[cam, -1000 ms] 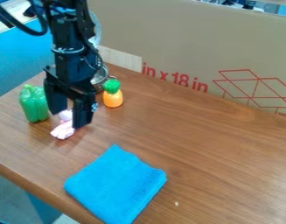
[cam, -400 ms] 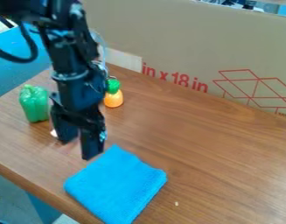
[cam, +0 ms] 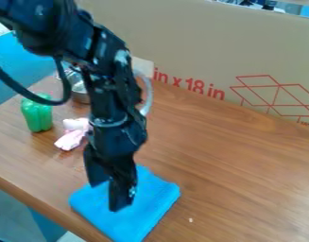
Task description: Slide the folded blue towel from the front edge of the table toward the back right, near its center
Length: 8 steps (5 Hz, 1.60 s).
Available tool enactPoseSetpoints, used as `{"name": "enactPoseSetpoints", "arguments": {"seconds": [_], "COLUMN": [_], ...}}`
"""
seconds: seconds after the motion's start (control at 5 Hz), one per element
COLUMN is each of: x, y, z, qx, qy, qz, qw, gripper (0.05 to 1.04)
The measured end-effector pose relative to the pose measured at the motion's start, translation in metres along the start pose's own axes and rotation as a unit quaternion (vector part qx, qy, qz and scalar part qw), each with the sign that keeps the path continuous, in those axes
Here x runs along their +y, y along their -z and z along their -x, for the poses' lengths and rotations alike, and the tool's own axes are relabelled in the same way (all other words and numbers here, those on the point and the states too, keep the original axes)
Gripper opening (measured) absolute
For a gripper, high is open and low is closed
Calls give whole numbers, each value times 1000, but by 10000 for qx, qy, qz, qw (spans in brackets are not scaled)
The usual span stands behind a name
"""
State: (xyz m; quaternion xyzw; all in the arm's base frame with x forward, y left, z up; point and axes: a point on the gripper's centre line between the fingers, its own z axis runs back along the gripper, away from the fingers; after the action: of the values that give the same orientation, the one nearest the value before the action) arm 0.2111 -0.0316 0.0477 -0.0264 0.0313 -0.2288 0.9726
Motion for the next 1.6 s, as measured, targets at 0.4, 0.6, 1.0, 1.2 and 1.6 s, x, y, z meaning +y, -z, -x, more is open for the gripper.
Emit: {"name": "enactPoseSetpoints", "arguments": {"seconds": [0.4,0.6,1.0,1.2,1.6], "x": [7,15,31,45,61], "y": [25,31,31,15,1], "z": [6,2,-34,-61,-104], "qx": [736,1095,1014,450,-108], "qy": [-254,-445,-806,-845,-703], "qz": [-270,-527,-299,-45,250], "qw": [9966,9916,9911,9954,9972], "gripper": [1001,1002,1002,1001,1001]}}
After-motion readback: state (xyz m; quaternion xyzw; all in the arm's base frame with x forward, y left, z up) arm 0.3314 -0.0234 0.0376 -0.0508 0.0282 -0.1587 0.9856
